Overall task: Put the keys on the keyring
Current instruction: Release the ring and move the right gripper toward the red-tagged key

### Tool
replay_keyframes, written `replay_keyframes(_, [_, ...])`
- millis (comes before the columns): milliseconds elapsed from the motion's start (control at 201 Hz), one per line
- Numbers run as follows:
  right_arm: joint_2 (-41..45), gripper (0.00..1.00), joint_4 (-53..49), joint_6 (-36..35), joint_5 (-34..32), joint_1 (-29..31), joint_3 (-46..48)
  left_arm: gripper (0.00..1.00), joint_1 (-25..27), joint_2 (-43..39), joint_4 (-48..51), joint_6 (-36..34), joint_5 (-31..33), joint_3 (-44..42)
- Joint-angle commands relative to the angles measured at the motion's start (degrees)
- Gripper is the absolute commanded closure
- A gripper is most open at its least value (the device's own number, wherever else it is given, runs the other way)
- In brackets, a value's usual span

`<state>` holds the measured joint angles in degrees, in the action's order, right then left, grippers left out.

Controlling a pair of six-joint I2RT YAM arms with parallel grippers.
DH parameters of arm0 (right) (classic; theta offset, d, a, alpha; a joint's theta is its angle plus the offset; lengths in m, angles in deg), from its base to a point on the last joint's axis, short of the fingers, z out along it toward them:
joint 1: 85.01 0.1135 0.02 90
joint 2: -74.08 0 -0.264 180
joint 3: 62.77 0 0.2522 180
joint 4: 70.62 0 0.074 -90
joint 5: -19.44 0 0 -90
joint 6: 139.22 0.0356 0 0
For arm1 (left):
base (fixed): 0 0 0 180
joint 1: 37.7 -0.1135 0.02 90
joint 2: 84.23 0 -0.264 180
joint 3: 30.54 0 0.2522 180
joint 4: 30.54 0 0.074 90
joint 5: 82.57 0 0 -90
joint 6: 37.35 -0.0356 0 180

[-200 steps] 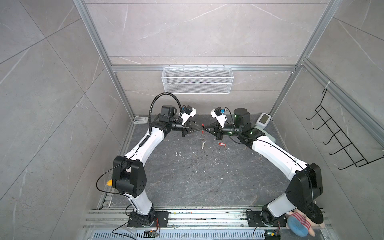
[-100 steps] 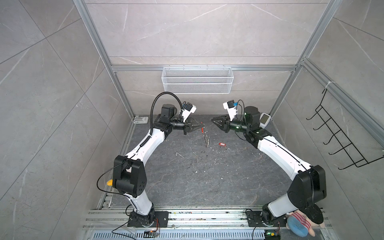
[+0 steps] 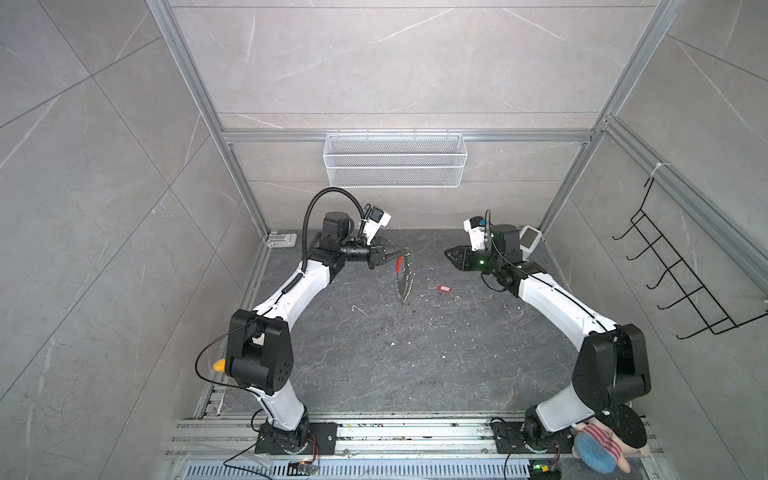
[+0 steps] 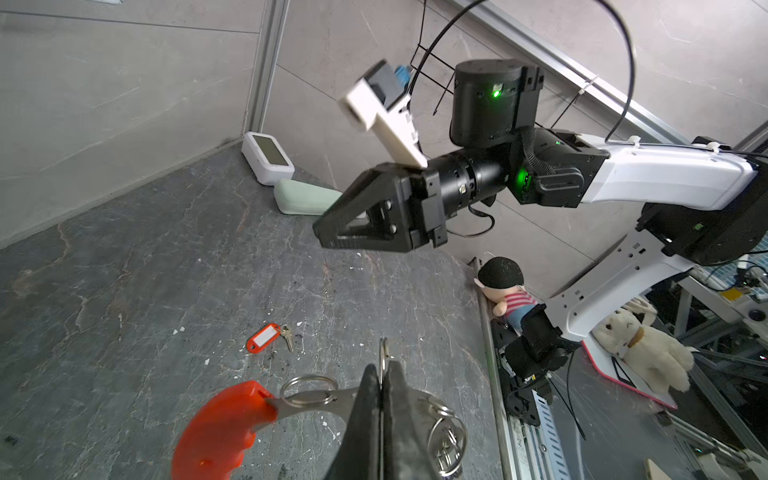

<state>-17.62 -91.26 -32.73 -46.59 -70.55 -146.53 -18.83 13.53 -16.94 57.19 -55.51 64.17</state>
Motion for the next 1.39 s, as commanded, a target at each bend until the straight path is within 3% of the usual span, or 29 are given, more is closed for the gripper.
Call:
replay_keyframes(0, [-2.51,0.68,-6.96,-2.17,-4.37,0.21,1.7,1.0,0.14,-3.18,-2.56,1.63,2.54,-0.39])
replay_keyframes(403, [-12.99,0.64,-14.5,-7.04,-10.1,1.16,-0.37,1.0,0.11,-5.38,-1.8,2.32,6.6,-4.1])
replay_keyframes(802, [-19.74,0.62,-21.4,-14.84,-22.54,5.11,-7.48,1.0,0.12,-3.97,-1.16,2.89,5.32,-2.87])
replay_keyframes(1001, [-23.39,0.63,-25.05,-19.85,-23.67,5.15,-12.67,1.0,0.19,-3.99,-1.22,2.6,5.24,-3.04])
replay_keyframes(1131, [-25.01,0.69,-26.05,-22.43,-24.06,5.17,-14.25,1.0,0.12,-3.88,-0.95,2.44,5.04,-2.99])
replay_keyframes(1390, [-26.6,0.71,-25.6,-24.2,-26.08,5.18,-14.36,1.0,0.11,-3.14,-0.81,2.35,4.39,-2.02])
